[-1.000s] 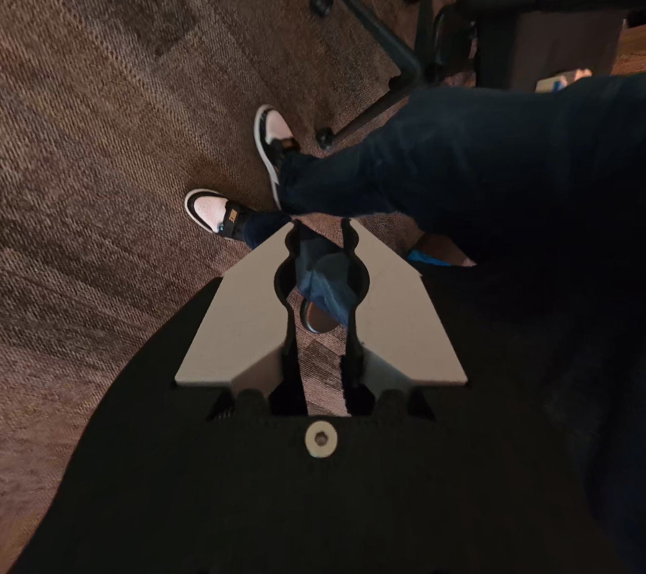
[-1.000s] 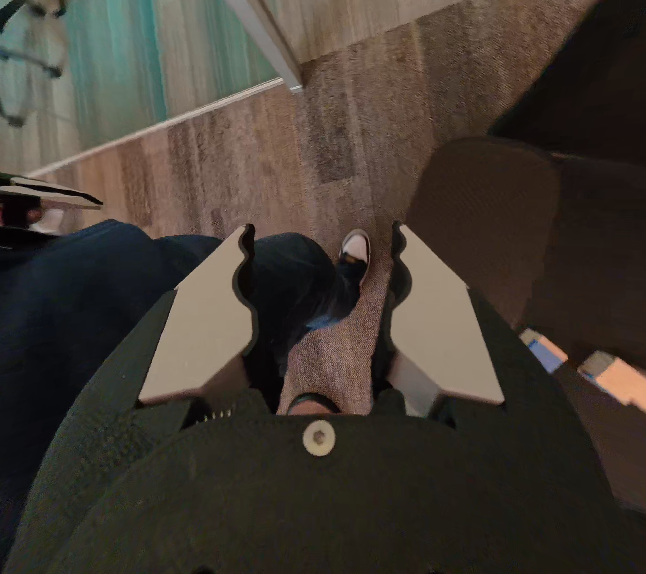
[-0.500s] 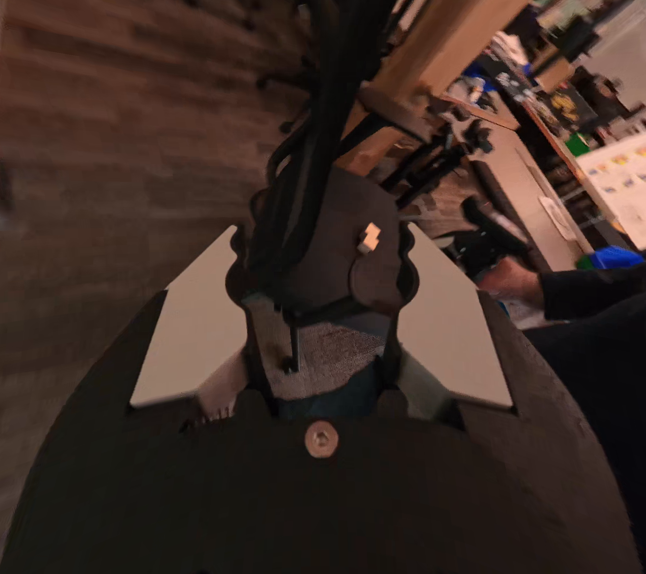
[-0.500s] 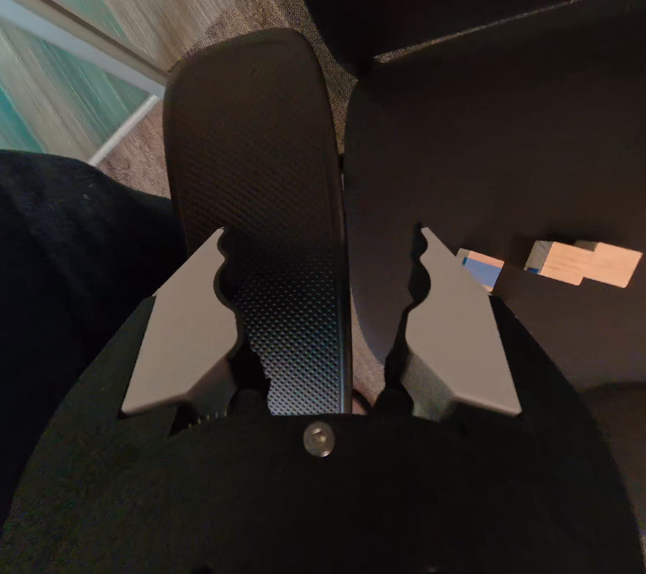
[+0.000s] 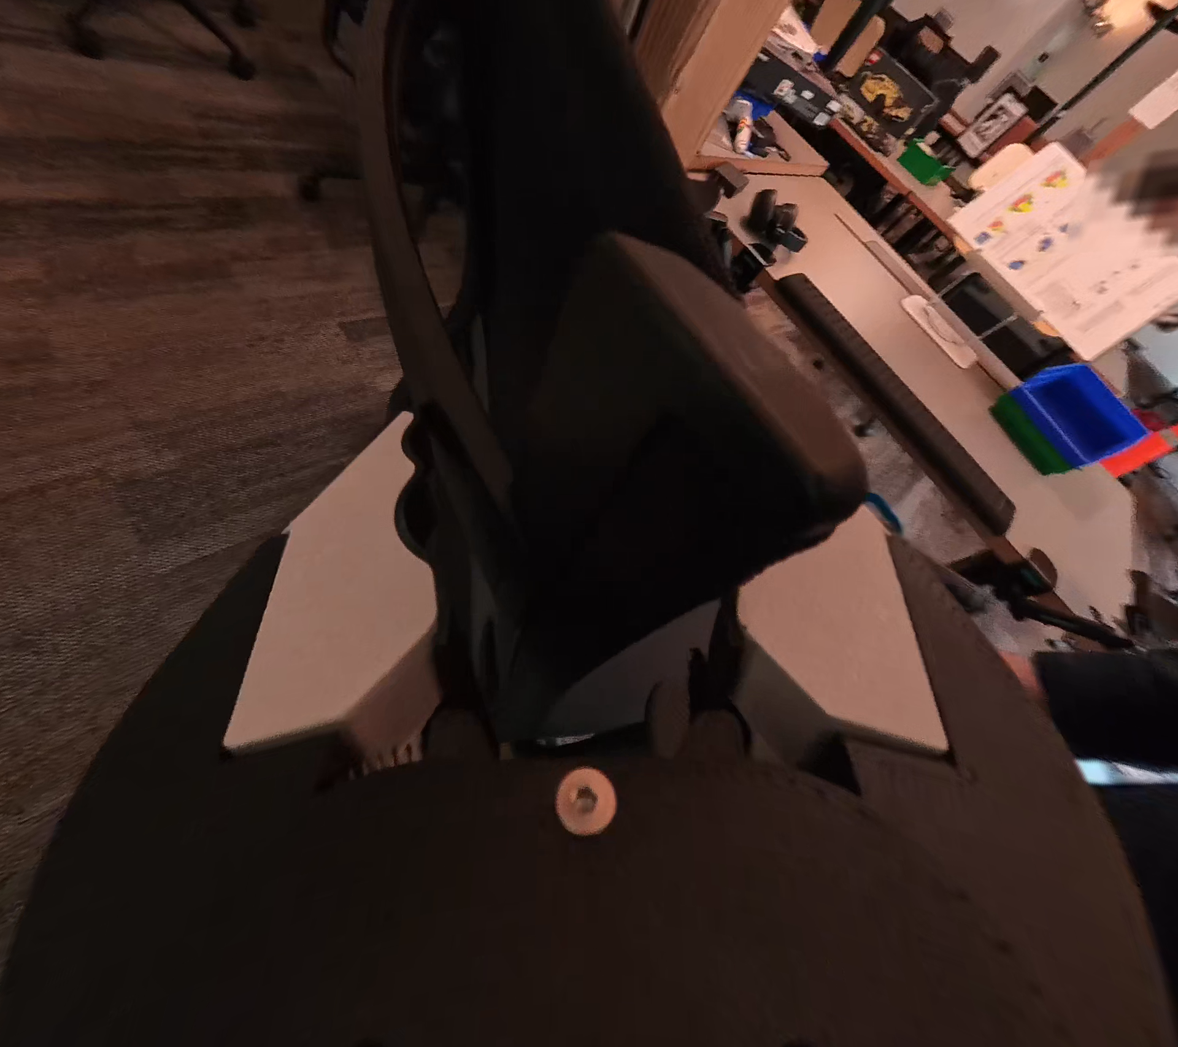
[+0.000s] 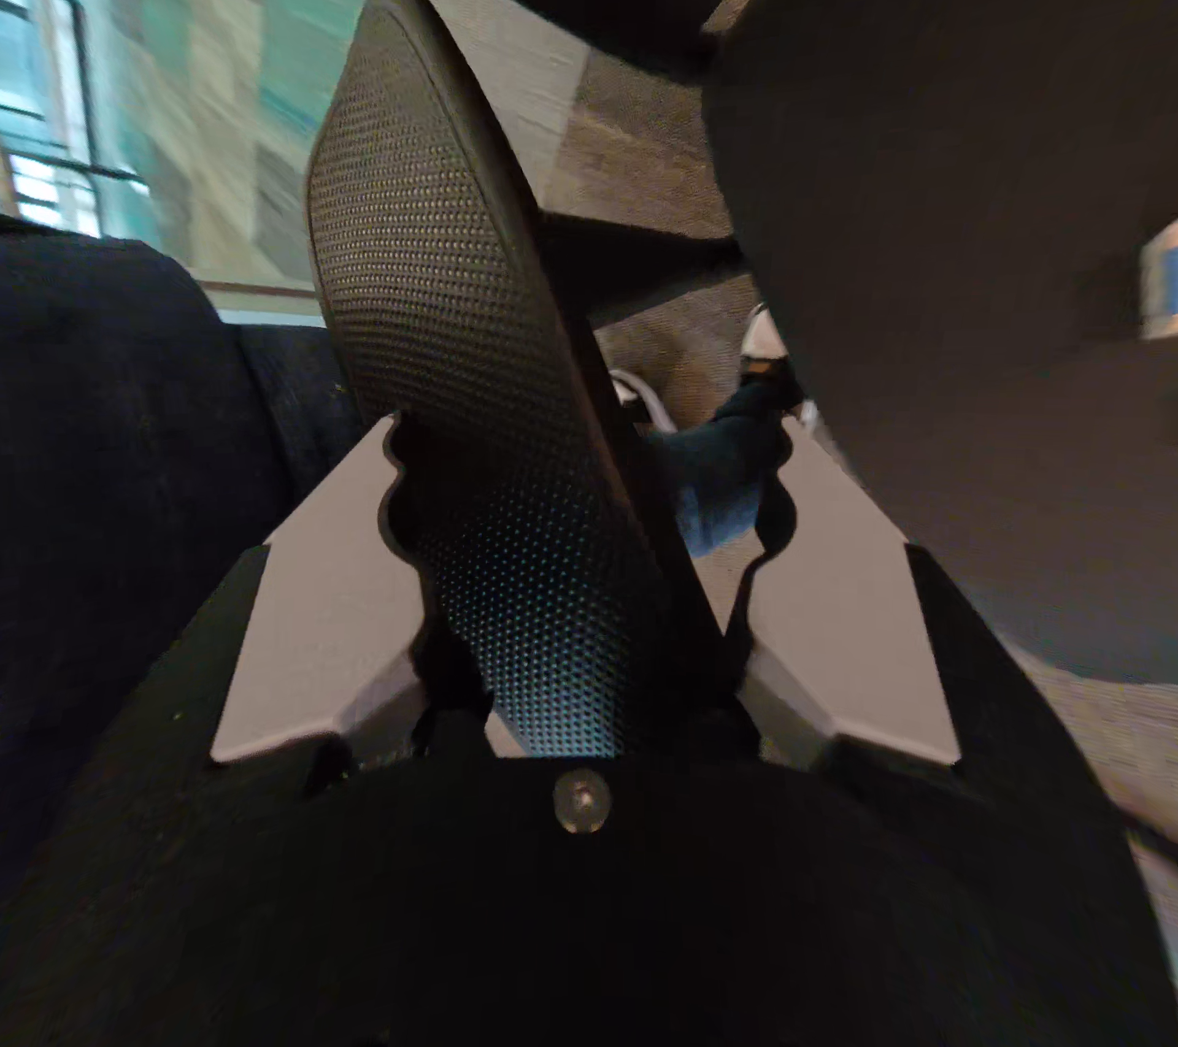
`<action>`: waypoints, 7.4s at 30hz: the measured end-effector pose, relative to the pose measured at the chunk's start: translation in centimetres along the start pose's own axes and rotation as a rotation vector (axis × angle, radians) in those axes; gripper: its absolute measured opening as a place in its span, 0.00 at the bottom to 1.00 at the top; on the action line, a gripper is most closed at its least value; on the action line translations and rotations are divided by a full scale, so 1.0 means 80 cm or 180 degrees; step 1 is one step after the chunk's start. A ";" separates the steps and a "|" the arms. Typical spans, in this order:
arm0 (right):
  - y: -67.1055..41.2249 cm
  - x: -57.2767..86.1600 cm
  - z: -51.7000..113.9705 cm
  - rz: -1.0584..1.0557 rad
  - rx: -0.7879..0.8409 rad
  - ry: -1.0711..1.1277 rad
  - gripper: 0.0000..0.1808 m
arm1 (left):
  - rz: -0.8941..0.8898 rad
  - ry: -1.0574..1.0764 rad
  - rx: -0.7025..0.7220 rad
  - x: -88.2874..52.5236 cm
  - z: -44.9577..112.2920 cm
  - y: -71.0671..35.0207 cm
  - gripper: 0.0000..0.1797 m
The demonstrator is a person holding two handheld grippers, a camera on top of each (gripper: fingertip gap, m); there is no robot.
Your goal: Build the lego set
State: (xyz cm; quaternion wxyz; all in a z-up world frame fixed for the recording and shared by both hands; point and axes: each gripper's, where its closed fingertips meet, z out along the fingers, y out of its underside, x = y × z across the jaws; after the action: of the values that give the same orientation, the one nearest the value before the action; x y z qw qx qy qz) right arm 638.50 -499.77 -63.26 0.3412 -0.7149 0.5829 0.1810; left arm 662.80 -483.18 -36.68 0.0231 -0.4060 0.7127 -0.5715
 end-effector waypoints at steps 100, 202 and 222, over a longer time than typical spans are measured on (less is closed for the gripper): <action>-0.052 -0.123 0.085 0.1072 0.0591 -0.1907 0.22 | 0.1336 -0.0041 -0.1404 -0.171 0.076 -0.097 0.07; -0.703 0.278 -0.013 -0.0908 -0.0621 0.4129 0.41 | 0.2063 -0.1311 -0.1003 -0.663 0.088 -0.411 0.31; -0.953 0.383 -0.014 -0.1098 -0.0591 0.4147 0.39 | 0.1629 -0.1550 -0.1229 -0.816 0.260 -0.555 0.33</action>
State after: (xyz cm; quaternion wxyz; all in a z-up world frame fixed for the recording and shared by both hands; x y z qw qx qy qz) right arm 719.10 -515.65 -61.51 -0.1184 -0.7871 0.5291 -0.2942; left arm 741.34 -461.03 -35.03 0.2562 -0.3358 0.8588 -0.2900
